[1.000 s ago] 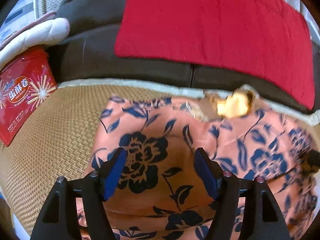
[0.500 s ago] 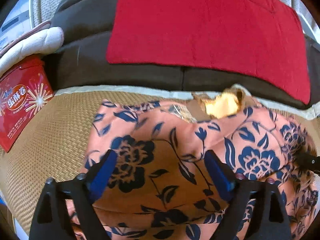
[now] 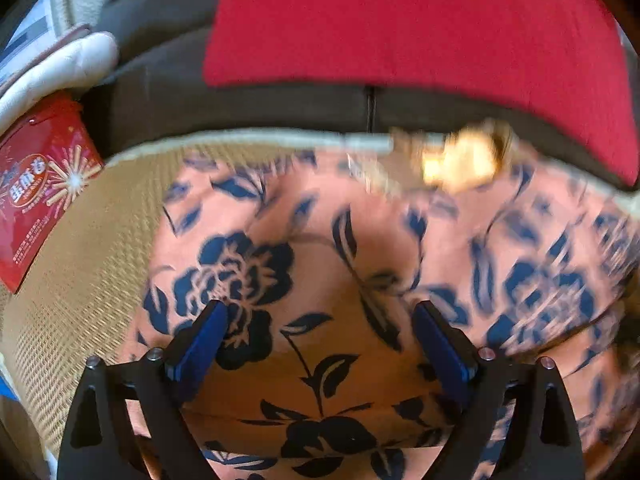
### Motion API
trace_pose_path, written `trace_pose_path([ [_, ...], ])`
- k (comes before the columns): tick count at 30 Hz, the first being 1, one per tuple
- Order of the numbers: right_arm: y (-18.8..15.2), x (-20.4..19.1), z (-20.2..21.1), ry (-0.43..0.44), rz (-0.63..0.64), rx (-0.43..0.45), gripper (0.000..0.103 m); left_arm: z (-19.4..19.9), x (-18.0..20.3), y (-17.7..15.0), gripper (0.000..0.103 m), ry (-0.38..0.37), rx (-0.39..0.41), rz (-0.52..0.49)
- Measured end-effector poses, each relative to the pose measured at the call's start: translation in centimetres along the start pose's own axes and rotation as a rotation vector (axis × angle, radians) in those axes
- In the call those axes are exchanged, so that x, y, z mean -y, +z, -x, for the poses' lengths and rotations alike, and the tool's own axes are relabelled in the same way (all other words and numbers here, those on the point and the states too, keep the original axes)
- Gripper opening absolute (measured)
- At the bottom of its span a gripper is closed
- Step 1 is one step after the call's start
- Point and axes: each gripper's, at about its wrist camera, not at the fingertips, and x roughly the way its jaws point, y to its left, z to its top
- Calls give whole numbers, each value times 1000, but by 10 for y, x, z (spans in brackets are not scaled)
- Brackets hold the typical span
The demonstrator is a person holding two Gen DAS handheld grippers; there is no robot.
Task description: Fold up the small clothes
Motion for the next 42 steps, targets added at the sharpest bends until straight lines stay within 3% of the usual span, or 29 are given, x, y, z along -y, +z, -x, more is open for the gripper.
trace_pose_path([
  [2, 0, -1, 7, 3, 11, 16, 15, 3, 4, -2, 99, 29, 35, -22],
  [7, -2, -6, 28, 18, 37, 71, 16, 5, -7, -6, 103, -5, 33, 35],
  [12, -6, -4, 13, -4, 25, 3, 16, 13, -13, -5, 103, -40, 7, 9],
  [14, -8, -5, 13, 3, 18, 17, 16, 18, -20, -8, 103, -35, 35, 30],
  [20, -27, 0, 62, 86, 93, 125, 16, 80, -71, -26, 103, -43, 149, 112],
  [26, -58, 34, 122, 191, 86, 236, 17, 142, -143, -84, 103, -10, 197, 155],
  [29, -83, 61, 144, 217, 54, 259, 45, 158, -169, -120, 103, 21, 174, 139],
  [30, -94, 69, 150, 220, 47, 263, 77, 164, -177, -134, 103, 33, 166, 136],
  [31, -109, 80, 159, 223, 36, 287, 86, 167, -182, -147, 103, 34, 152, 139],
  [33, -134, 99, 172, 221, 25, 297, 86, 167, -193, -173, 103, 3, 102, 140],
  [37, -169, 132, 168, 193, -39, 206, 86, 162, -204, -205, 103, -2, 39, 146],
  [42, -204, 165, 148, 156, -150, 68, 86, 151, -209, -224, 103, -73, -27, 192],
])
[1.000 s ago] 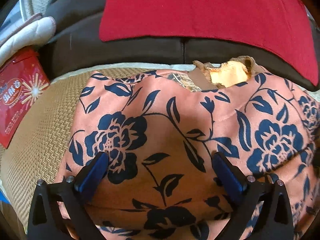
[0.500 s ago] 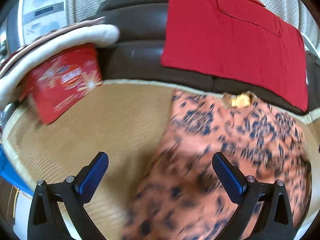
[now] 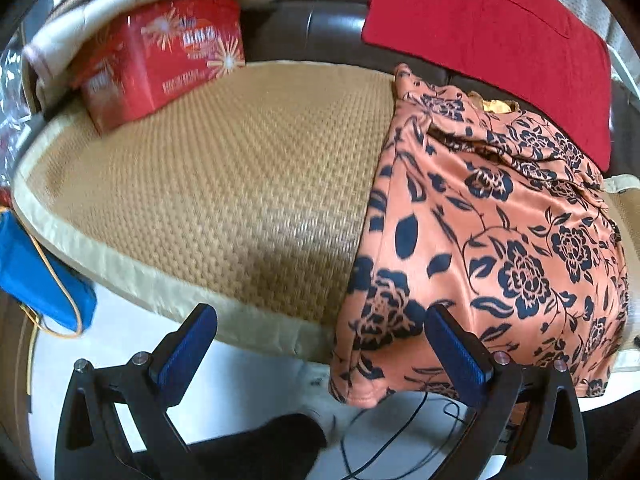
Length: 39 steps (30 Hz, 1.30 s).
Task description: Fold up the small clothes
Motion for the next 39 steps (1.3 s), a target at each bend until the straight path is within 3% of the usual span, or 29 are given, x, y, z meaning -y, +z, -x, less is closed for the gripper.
trace_pose_path([
  [2, -8, 7, -10, -27, -14, -55, 86, -6, -3, -4, 102, -6, -20, 6],
  [4, -15, 11, -21, -51, -16, -89, 86, -11, -5, -10, 91, -14, -29, 5],
  [6, -23, 14, -37, -81, -9, -121, 86, -21, -6, -15, 64, -9, -60, 0],
  [8, -28, 13, -51, -104, 0, -140, 86, -28, -9, -19, 49, -43, -86, 18],
  [11, -37, 14, -77, -133, -1, -212, 82, -32, -10, -22, 50, -73, -96, 41],
  [15, -49, 13, -97, -138, 3, -284, 39, -37, -9, -29, 71, -119, -121, 55],
  [17, -50, 11, -96, -144, 17, -266, 33, -39, -7, -33, 77, -133, -129, 55],
  [18, -51, 9, -95, -138, 21, -258, 23, -41, -5, -35, 79, -125, -139, 45],
  [20, -51, 5, -93, -131, 34, -245, 19, -49, -4, -40, 79, -106, -169, 41],
  [25, -53, -1, -97, -136, 49, -247, 17, -65, 1, -49, 79, -143, -209, 46],
  [26, -53, 0, -99, -131, 37, -255, 17, -67, 2, -51, 74, -151, -213, 39],
  [29, -50, -9, -107, -130, 22, -265, 21, -76, 7, -54, 30, -203, -246, 36],
  [32, -45, -6, -112, -132, 25, -267, 21, -82, 4, -54, 13, -220, -256, 59],
  [35, -47, -12, -114, -137, 76, -258, 17, -74, -10, -58, 6, -257, -249, 84],
  [37, -51, -17, -111, -85, 68, -259, 8, -64, -14, -59, 6, -301, -227, 92],
  [39, -50, -26, -98, -9, 71, -246, 8, -50, -22, -56, 5, -361, -192, 96],
])
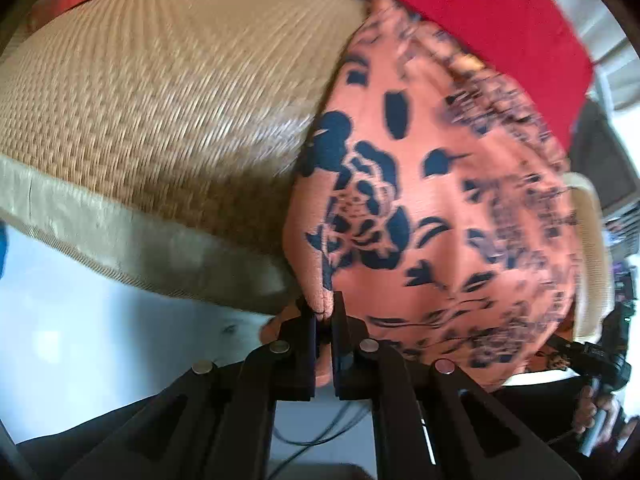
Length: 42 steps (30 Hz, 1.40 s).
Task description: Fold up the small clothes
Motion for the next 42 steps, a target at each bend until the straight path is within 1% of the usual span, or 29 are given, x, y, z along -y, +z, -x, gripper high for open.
trace_pose_path([
  [4, 0, -14, 26, 158, 5, 29, 7, 33, 9, 3, 5, -71, 61, -58],
  [8, 9, -25, 49, 322, -17, 58, 7, 73, 15, 25, 5, -139, 113, -89],
  [12, 25, -40, 64, 440, -27, 92, 7, 100, 27, 50, 5, -203, 159, -81],
  [17, 48, -53, 86, 558, -42, 155, 7, 111, 48, 85, 5, -266, 192, -74],
  [20, 67, -56, 99, 583, -60, 191, 7, 110, 62, 110, 5, -279, 203, -68],
  [23, 96, -57, 111, 598, -93, 251, 7, 109, 67, 144, 5, -275, 220, -56],
  [24, 109, -55, 115, 605, -108, 274, 7, 106, 69, 162, 5, -268, 228, -47],
  [26, 141, -49, 116, 623, -164, 323, 7, 101, 68, 187, 5, -262, 233, -32],
  [29, 187, -37, 118, 629, -228, 372, 7, 83, 72, 236, 5, -241, 235, -13],
  [30, 211, -30, 114, 636, -263, 387, 7, 70, 75, 258, 5, -232, 230, -10],
  [31, 229, -26, 107, 643, -290, 396, 7, 62, 76, 270, 5, -224, 223, -10],
  [32, 240, -22, 105, 647, -306, 399, 7, 46, 79, 287, 5, -207, 210, -13],
  [35, 292, -13, 64, 636, -362, 384, 7, 1, 81, 321, 6, -154, 170, -13],
  [36, 303, -10, 49, 634, -378, 376, 7, -16, 80, 331, 6, -146, 152, -1],
  [37, 313, -7, 36, 635, -395, 366, 11, -31, 76, 340, 6, -141, 134, 16],
  [39, 327, 4, 8, 630, -455, 326, 12, -57, 67, 351, 7, -129, 108, 65],
  [40, 334, 12, -7, 649, -486, 300, 12, -68, 58, 354, 7, -139, 92, 98],
  [42, 340, 28, -26, 686, -522, 289, 13, -87, 40, 357, 9, -186, 66, 163],
])
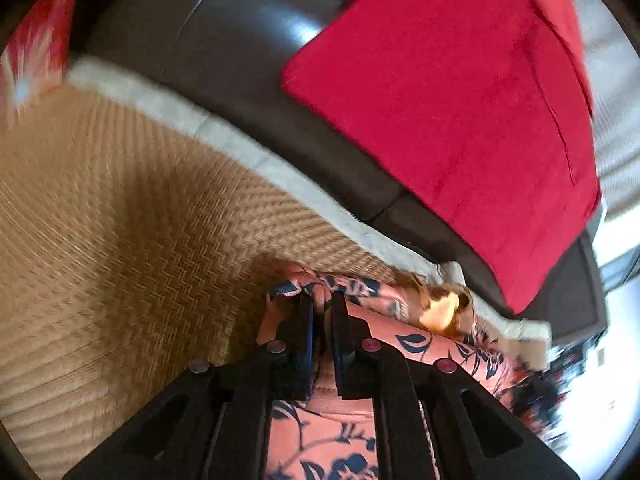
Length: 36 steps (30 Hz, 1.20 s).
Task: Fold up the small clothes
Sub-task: 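Grasp the folded blouse edges with both grippers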
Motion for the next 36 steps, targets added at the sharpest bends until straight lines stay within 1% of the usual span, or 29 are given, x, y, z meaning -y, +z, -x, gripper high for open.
trace_pose_path([
  [2, 9, 9, -7, -14, -25, -19, 13, -8, -22, 2, 9, -63, -2, 83],
  [3, 15, 10, -11, -21, -29, -52, 13, -8, -29, 1, 9, -96, 4, 117],
  [4, 16, 9, -10, -13, -20, -65, 13, -5, -36, 0, 10, -130, 15, 154],
  [5, 18, 6, -7, 2, -5, -63, 13, -1, -40, -1, 13, -144, 32, 176],
  [6, 17, 4, -4, 18, 3, -59, 13, 8, -43, -3, 26, -144, 66, 193],
  [7, 16, 1, 0, 33, 7, -60, 16, 21, -44, -7, 34, -134, 112, 202],
  [8, 13, -2, 4, 40, 14, -56, 19, 33, -44, -12, 47, -119, 155, 203],
  [9, 9, -3, 8, 38, 24, -49, 34, 53, -40, -20, 51, -94, 218, 191],
  [10, 4, -10, 18, 27, 52, -22, 72, 66, -34, -28, 53, -79, 252, 165],
  [11, -1, -14, 23, 29, 67, -1, 89, 75, -27, -35, 56, -59, 266, 132],
  [12, -8, -21, 39, 65, 92, 70, 97, 83, -15, -45, 56, -20, 258, 80],
  [13, -12, -25, 49, 87, 108, 102, 97, 88, -3, -56, 56, 14, 243, 31],
  [14, -18, -33, 57, 86, 131, 112, 97, 90, 6, -67, 56, 23, 235, 0],
  [16, -32, -45, 64, 73, 175, 93, 96, 93, 26, -91, 56, 24, 222, -59],
  [17, -40, -51, 63, 71, 200, 86, 96, 91, 37, -100, 56, 40, 220, -102],
  [18, -57, -60, 59, 35, 244, 76, 91, 88, 49, -110, 56, 73, 217, -159],
  [19, -70, -65, 55, 2, 283, 58, 80, 81, 61, -117, 56, 124, 199, -223],
  [20, -78, -68, 54, -19, 305, 41, 73, 72, 69, -122, 56, 161, 173, -271],
  [21, -92, -70, 47, -61, 332, 14, 60, 62, 76, -126, 56, 174, 145, -309],
  [22, -107, -70, 34, -114, 364, -30, 43, 54, 78, -129, 56, 168, 120, -323],
  [23, -116, -68, 22, -157, 392, -65, 36, 45, 79, -131, 55, 161, 95, -321],
  [25, -131, -69, -1, -252, 449, -123, 35, 30, 82, -133, 45, 141, 55, -320],
  [26, -136, -68, -13, -290, 472, -139, 35, 21, 81, -134, 36, 136, 32, -320],
  [27, -140, -68, -25, -306, 489, -156, 34, 11, 82, -132, 30, 134, 8, -313],
  [30, -147, -69, -52, -323, 520, -198, 34, -6, 86, -124, 29, 124, -4, -320],
  [32, -147, -70, -76, -351, 543, -220, 34, -16, 99, -120, 29, 120, -8, -329],
  [34, -142, -72, -91, -362, 542, -235, 34, -21, 103, -109, 29, 112, -5, -336],
  [36, -136, -72, -103, -354, 540, -232, 34, -27, 104, -101, 29, 93, 6, -318],
])
